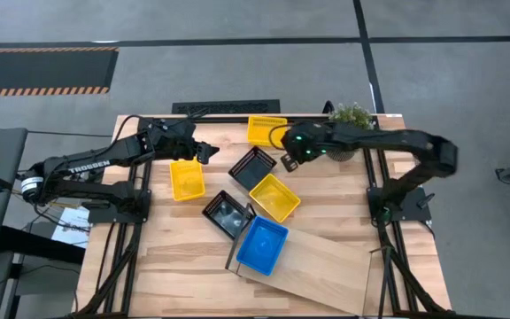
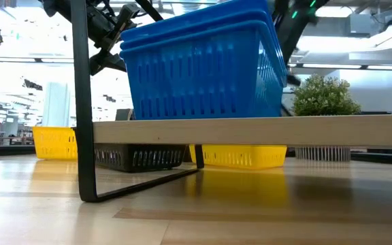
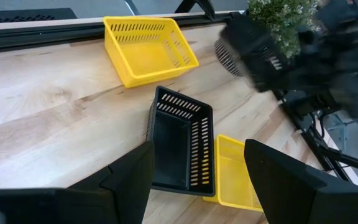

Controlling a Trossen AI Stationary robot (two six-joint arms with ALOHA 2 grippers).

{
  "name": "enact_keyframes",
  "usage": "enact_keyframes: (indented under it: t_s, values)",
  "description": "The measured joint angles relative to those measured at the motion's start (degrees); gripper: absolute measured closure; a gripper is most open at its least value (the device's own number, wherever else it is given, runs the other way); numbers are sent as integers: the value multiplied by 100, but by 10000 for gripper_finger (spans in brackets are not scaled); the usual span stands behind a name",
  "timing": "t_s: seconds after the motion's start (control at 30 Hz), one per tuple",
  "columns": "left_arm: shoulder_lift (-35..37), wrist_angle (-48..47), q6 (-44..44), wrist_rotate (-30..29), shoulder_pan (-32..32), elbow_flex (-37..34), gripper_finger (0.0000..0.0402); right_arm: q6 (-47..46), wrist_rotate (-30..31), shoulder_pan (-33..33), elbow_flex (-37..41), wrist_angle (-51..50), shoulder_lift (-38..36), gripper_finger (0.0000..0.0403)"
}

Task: Stack baskets on shelf by color
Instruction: Put the top right black bin on the shelf

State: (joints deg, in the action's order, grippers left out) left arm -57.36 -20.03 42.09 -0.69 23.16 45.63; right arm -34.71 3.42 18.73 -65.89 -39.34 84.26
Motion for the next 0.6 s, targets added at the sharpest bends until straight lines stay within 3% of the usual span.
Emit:
enact_keyframes:
  t_s: [0.13, 0.27, 0.47, 0.6]
  values:
    - [0, 0, 2, 0, 0, 0, 164, -334, -13, -666, 0, -162, -888, 398]
    - [0, -2, 103, -1, 0, 0, 164, -998, -2, -2103, -4, -448, -1417, 398]
    - [0, -10, 272, -9, 1, 0, 164, -2484, 1054, -4599, -4, -688, -1290, 399]
    - [0, -37, 369, -28, 0, 0, 164, -3059, 1464, -5822, -52, -685, -794, 399]
